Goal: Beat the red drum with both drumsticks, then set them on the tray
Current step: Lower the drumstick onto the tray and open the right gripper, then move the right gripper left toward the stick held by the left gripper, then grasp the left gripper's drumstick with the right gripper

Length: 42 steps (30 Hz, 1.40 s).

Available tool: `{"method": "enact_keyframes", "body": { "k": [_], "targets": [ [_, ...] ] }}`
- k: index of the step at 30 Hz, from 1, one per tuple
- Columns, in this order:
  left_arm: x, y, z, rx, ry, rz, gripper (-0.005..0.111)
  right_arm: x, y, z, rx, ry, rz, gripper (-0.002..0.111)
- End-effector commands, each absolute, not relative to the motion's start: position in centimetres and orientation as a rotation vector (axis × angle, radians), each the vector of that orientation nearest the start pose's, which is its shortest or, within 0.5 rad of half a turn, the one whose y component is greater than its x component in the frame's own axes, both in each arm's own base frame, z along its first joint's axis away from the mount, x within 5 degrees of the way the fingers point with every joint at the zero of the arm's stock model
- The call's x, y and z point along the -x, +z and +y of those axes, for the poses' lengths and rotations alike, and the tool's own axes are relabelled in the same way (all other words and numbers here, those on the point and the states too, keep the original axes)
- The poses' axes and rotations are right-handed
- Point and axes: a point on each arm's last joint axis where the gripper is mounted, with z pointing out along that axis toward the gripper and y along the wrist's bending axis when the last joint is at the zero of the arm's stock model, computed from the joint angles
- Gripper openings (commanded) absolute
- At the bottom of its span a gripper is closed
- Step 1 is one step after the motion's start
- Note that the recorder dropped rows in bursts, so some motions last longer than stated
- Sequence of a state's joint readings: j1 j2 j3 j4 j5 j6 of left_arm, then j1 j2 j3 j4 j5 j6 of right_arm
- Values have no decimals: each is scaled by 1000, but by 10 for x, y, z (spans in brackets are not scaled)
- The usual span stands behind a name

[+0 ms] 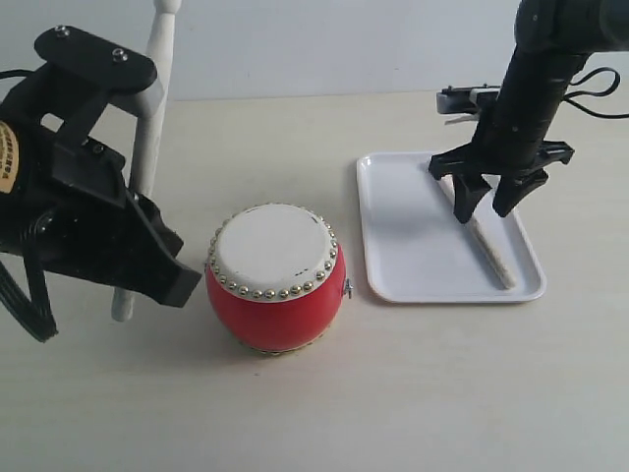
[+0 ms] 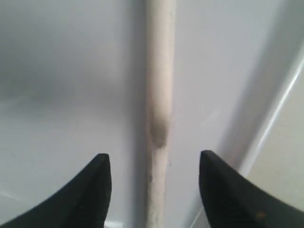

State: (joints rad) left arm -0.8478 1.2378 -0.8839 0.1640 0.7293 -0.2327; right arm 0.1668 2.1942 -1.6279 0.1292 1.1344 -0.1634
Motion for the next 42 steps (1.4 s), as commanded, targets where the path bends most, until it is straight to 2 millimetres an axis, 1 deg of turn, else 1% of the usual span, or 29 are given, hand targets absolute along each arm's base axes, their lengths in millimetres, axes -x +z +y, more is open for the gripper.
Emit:
{"method": "enact_keyframes", "body": {
  "k": [1, 2, 4, 6, 7, 8, 9, 10, 11, 12, 15, 18, 20, 23, 25, 27, 30, 37, 42],
  "targets": [
    [-171, 289, -181, -913, -286, 2277, 0, -415, 195, 97, 615, 473, 2905, 54],
    [-174, 290, -179, -903, -285, 2264, 0, -412, 207, 105, 682, 601, 2828, 54],
    [-184, 290, -170, -868, -283, 2280, 0, -402, 233, 120, 835, 859, 2652, 54],
    [-195, 290, -156, -832, -339, 2302, 0, -396, 250, 131, 921, 1055, 2455, 54],
    [-199, 290, -153, -821, -382, 2301, 0, -394, 254, 135, 937, 1106, 2385, 54],
    [-203, 292, -148, -871, -467, 2269, 0, -390, 257, 138, 953, 1174, 2286, 54],
    [-203, 294, -146, -900, -533, 2248, 0, -388, 257, 140, 948, 1211, 2249, 54],
    [-202, 298, -146, -940, -689, 2203, 0, -385, 254, 142, 949, 1256, 2193, 54],
    [-202, 299, -145, -982, -755, 2169, 0, -383, 251, 143, 950, 1276, 2168, 54],
    [-201, 300, -146, -1042, -874, 2115, 0, -381, 246, 144, 946, 1306, 2131, 54],
    [-206, 296, -146, -1077, -951, 2083, 0, -376, 242, 150, 970, 1333, 2074, 54],
    [-216, 284, -146, -1087, -974, 2112, 0, -365, 243, 164, 1063, 1332, 1985, 54],
    [-223, 273, -146, -1089, -1022, 2131, 0, -356, 250, 175, 1135, 1323, 1918, 54],
    [-229, 263, -146, -1139, -1168, 2097, 0, -344, 264, 190, 1225, 1306, 1834, 54],
    [-232, 260, -144, -1156, -1267, 2037, 0, -337, 273, 196, 1250, 1306, 1788, 54],
    [-235, 260, -142, -1151, -1327, 1988, 0, -332, 280, 203, 1246, 1326, 1756, 54],
    [-242, 257, -139, -1112, -1342, 1949, 0, -328, 284, 211, 1237, 1361, 1725, 54],
    [-244, 258, -140, -1102, -1346, 1918, 0, -316, 285, 231, 1278, 1406, 1692, 54],
    [-245, 259, -140, -1089, -1352, 1913, 0, -315, 291, 236, 1227, 1449, 1635, 54]
  ]
}}
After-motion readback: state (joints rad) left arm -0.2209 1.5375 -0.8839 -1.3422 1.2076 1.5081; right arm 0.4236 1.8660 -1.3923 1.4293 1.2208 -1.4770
